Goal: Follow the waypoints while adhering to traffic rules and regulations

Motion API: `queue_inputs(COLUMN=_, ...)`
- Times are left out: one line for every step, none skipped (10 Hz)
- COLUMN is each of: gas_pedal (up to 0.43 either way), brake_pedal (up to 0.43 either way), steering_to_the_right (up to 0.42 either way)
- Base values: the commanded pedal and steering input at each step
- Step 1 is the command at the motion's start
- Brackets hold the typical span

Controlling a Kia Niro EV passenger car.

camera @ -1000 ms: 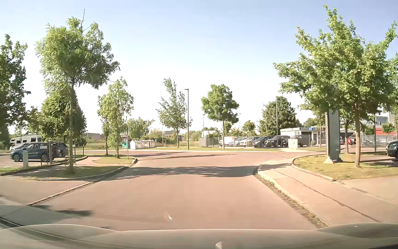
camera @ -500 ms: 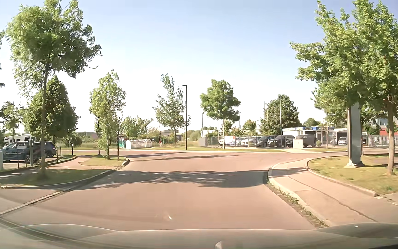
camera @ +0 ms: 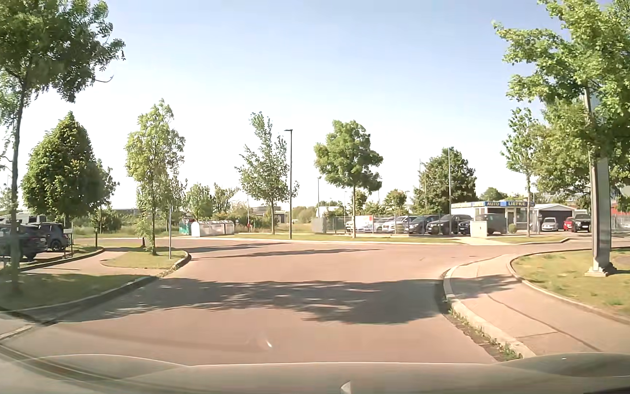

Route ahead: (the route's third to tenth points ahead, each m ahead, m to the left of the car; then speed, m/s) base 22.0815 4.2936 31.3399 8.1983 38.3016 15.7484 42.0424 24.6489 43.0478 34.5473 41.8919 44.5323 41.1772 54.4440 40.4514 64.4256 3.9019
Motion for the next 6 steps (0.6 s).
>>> queue_inputs(gas_pedal=0.000, brake_pedal=0.067, steering_to_the_right=0.011)
queue_inputs(gas_pedal=0.000, brake_pedal=0.067, steering_to_the_right=0.014)
queue_inputs(gas_pedal=0.000, brake_pedal=0.079, steering_to_the_right=0.016)
queue_inputs(gas_pedal=0.000, brake_pedal=0.098, steering_to_the_right=0.016)
queue_inputs(gas_pedal=0.000, brake_pedal=0.104, steering_to_the_right=0.016)
queue_inputs(gas_pedal=0.000, brake_pedal=0.110, steering_to_the_right=0.016)
